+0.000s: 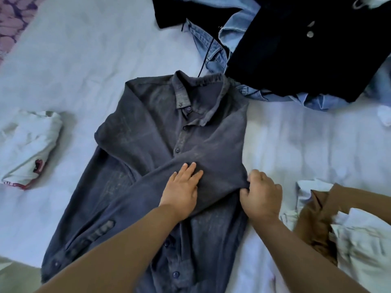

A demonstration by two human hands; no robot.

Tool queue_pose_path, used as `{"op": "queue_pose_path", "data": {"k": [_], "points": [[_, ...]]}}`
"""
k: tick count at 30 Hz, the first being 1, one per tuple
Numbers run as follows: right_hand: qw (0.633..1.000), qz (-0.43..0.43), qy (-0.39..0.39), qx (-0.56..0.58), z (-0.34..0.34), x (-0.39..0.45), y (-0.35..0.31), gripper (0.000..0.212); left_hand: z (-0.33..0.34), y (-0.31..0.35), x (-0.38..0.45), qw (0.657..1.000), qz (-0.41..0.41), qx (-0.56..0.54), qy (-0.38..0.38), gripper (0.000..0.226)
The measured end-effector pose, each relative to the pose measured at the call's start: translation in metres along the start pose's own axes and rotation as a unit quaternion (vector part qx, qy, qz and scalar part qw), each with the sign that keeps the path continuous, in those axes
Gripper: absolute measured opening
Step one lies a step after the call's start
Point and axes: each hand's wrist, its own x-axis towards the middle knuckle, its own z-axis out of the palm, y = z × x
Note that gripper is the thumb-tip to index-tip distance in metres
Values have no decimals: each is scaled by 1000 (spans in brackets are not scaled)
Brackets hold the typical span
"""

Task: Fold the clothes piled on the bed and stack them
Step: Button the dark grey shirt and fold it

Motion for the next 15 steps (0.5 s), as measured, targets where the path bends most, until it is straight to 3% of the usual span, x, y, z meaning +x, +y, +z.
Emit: {"op": "queue_pose_path", "data": {"k": [3, 7, 11, 15], "points": [[993, 91, -80, -5, -10, -6, 14, 18, 0, 8, 2, 999, 9, 30, -11, 50], [993, 91, -68, 41, -15, -5, 13, 18, -3, 8, 8, 999, 20, 34, -18, 50], [995, -26, 39, 85, -24, 33, -3, 31, -11, 6, 23, 1000, 25, 16, 1, 50], [984, -165, -30, 51, -37, 100, -24, 53, -15, 7, 41, 999, 36, 8, 13, 50]]}}
